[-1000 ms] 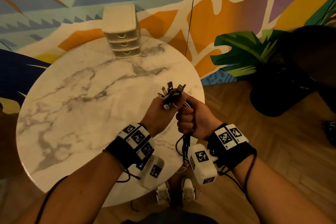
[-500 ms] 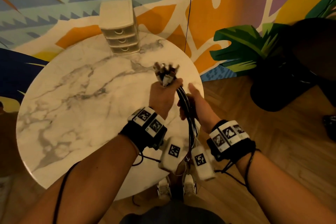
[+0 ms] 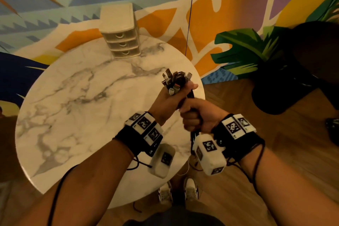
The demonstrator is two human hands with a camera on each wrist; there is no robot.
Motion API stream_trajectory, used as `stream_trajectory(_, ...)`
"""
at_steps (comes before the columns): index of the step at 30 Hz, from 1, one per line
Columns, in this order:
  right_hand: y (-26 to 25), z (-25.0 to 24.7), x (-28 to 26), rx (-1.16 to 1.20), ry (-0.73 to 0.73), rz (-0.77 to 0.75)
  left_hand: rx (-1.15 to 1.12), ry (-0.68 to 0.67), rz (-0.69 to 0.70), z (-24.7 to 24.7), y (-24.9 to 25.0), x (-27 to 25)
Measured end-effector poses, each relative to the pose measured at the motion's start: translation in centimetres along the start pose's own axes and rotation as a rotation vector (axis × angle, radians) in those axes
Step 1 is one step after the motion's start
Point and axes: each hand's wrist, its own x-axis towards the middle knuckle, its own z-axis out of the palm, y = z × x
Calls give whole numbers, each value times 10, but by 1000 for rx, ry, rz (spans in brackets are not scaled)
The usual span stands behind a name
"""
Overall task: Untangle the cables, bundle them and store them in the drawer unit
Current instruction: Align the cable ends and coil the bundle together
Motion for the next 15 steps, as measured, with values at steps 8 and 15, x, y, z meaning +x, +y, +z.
stream_trajectory(8, 15, 9, 15, -566, 482, -176, 85, 267, -74, -7, -4, 12)
stream_trajectory(15, 35, 18, 17, -958, 775, -456, 89, 408, -49, 14, -6, 11)
